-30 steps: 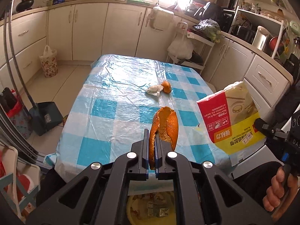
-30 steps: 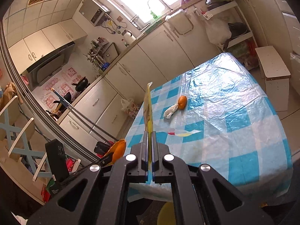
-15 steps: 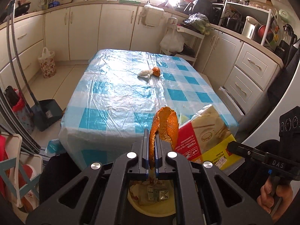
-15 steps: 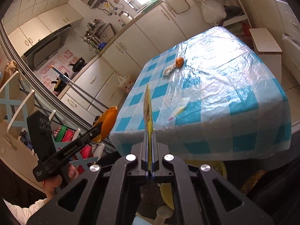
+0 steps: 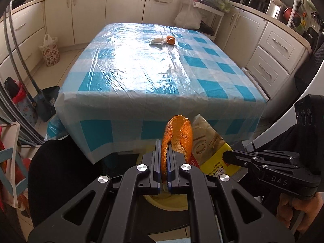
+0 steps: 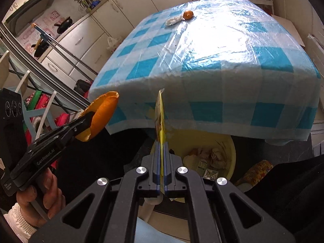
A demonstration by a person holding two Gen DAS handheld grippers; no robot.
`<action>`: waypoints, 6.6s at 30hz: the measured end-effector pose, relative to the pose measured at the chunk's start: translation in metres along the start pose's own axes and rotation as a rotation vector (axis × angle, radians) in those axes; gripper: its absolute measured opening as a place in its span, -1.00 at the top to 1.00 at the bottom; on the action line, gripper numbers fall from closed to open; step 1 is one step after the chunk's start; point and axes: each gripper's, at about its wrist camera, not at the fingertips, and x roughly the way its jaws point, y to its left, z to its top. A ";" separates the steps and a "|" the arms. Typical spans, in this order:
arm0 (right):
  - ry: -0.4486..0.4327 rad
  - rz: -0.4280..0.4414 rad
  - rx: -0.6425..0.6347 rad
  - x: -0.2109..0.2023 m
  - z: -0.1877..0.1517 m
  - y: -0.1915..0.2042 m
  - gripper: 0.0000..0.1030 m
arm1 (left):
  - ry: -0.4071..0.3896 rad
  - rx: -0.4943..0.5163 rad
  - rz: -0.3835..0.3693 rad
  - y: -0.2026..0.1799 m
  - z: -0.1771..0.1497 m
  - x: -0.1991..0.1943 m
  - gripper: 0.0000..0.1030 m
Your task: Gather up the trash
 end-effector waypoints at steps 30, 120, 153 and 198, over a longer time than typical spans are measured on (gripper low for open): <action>-0.481 -0.244 -0.075 -0.086 0.000 0.021 -0.73 | -0.319 0.131 0.195 -0.051 0.006 -0.072 -0.78; -0.126 -0.076 0.024 0.070 0.278 -0.086 0.69 | -0.066 0.195 0.141 -0.011 0.275 0.214 -0.10; -0.140 -0.018 0.040 0.033 0.247 -0.094 0.69 | 0.189 0.418 -0.219 -0.056 0.125 0.125 0.69; -0.100 -0.107 -0.015 -0.010 0.004 0.007 -0.45 | -0.014 0.163 0.084 -0.034 -0.008 -0.009 -0.86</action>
